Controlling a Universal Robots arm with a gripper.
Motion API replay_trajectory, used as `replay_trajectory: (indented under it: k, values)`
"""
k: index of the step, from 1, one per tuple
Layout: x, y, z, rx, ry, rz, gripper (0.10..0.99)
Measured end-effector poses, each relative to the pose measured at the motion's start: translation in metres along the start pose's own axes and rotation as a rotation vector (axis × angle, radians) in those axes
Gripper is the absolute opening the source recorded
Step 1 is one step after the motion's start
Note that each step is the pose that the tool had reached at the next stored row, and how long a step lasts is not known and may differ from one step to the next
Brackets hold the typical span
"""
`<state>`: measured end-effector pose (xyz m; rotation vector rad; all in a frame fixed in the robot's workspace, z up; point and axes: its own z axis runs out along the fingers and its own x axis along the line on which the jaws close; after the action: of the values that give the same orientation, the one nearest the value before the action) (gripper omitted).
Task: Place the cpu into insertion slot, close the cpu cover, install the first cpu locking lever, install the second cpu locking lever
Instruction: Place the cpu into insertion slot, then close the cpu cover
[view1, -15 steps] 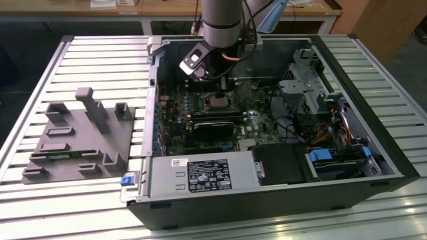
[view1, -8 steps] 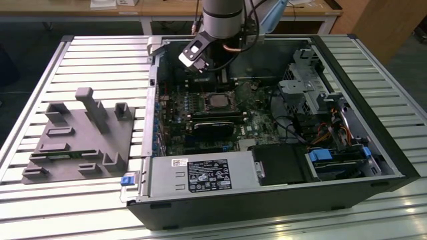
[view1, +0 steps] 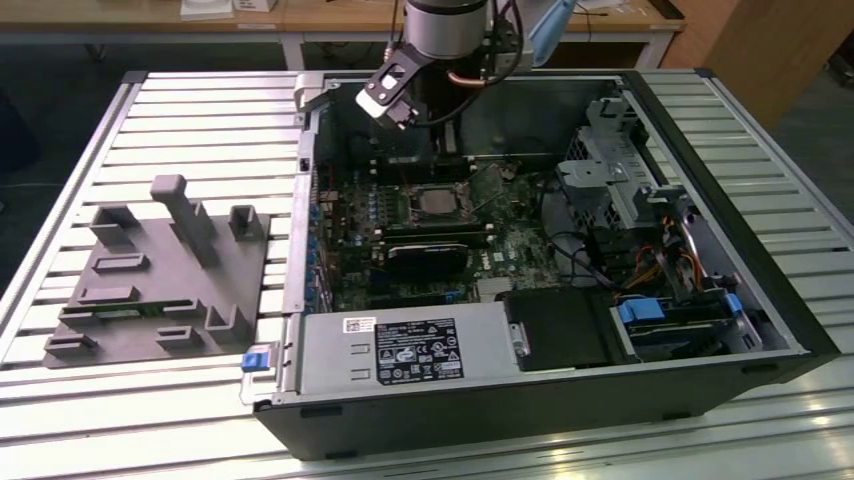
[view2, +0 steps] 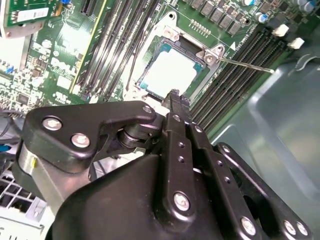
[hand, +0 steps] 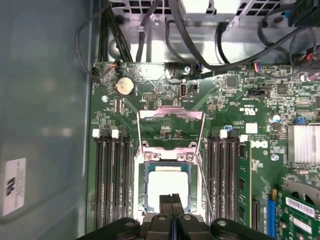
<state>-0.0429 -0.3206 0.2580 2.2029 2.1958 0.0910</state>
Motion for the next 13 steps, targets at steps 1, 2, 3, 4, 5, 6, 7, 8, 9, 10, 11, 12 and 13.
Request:
replay_trajectory:
  k: [1,2,3,4,5,6,7,8,9,10,11,12,13]
  values:
    - [0.0000,0.0001,-0.0015,0.000,-0.0001,0.000,0.106]
    - [0.0000,0.0001,-0.0020,0.000,0.0000,0.000,0.106]
    - [0.0001,0.0001,-0.0020,0.000,0.0002,0.000,0.106]
    - [0.0001,0.0001,-0.0020,0.000,0.0004,0.000,0.106]
    - [0.0001,0.0001,-0.0021,0.000,0.0002,0.000,0.106]
    - [0.0000,0.0001,-0.0023,0.000,0.0000,0.000,0.106]
    - [0.0001,0.0002,-0.0031,0.000,0.0000,0.000,0.106]
    - [0.0001,0.0002,-0.0039,0.000,0.0000,0.000,0.106]
    - [0.0001,0.0002,-0.0040,0.000,-0.0001,0.000,0.106]
    - [0.0001,0.0003,-0.0041,0.000,0.0000,0.000,0.106]
    - [0.0001,0.0003,-0.0041,0.000,0.0000,0.000,0.106]
    - [0.0001,0.0003,-0.0042,0.000,0.0000,0.000,0.106]
    - [0.0001,0.0003,-0.0043,0.000,0.0000,0.000,0.106]
